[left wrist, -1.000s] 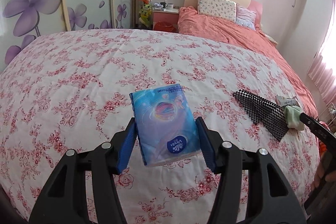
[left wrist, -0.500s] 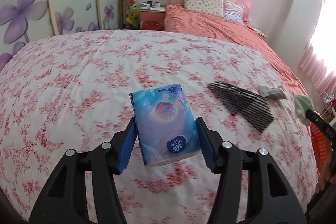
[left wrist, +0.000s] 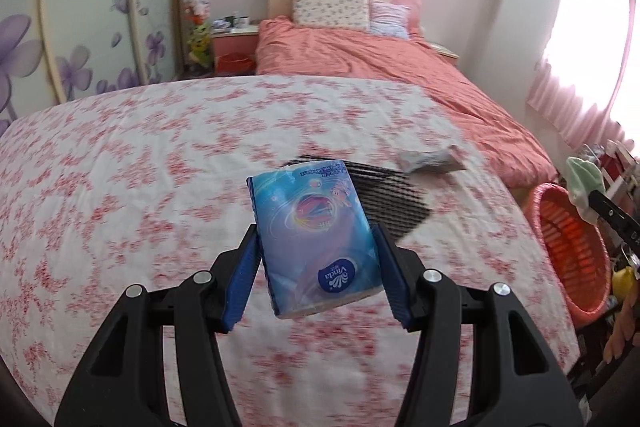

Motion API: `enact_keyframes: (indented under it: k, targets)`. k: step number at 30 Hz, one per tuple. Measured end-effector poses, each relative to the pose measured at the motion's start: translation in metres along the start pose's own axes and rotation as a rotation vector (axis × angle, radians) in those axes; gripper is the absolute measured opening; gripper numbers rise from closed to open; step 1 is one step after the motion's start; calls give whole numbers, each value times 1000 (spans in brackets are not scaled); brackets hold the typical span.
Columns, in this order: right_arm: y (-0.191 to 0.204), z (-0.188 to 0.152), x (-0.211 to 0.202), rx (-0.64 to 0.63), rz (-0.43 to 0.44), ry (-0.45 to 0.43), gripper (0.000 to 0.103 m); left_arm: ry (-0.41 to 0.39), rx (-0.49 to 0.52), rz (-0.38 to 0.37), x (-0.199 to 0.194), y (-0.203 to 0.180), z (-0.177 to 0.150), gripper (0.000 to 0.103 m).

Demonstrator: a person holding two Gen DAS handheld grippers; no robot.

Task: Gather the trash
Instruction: 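Lift the tissue packet with the left tool while the right tool grasps the green sock, then carry the tissue packet and green sock over the orange basket and open both tools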

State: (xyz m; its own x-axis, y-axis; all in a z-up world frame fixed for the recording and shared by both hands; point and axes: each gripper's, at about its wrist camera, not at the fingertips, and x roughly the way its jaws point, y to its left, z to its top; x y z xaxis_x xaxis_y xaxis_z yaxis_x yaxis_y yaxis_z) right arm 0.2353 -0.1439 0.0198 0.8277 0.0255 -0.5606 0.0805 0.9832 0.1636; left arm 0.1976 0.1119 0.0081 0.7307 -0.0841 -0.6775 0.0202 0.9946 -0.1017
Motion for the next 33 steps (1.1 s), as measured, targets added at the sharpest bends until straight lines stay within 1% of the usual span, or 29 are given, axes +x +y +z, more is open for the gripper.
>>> enact_keyframes:
  k: [9, 15, 24, 33]
  targets:
    - [-26, -3, -32, 19, -94, -91, 6, -18, 74, -111, -5, -51, 0, 56]
    - [-48, -6, -47, 47, -157, -132, 6, -18, 112, -180, -5, -86, 0, 56]
    - [-84, -19, -53, 108, -222, -136, 6, -9, 186, -304, -3, -150, -5, 56]
    - [-116, -29, -58, 161, -275, -155, 6, 2, 245, -406, 4, -197, -10, 56]
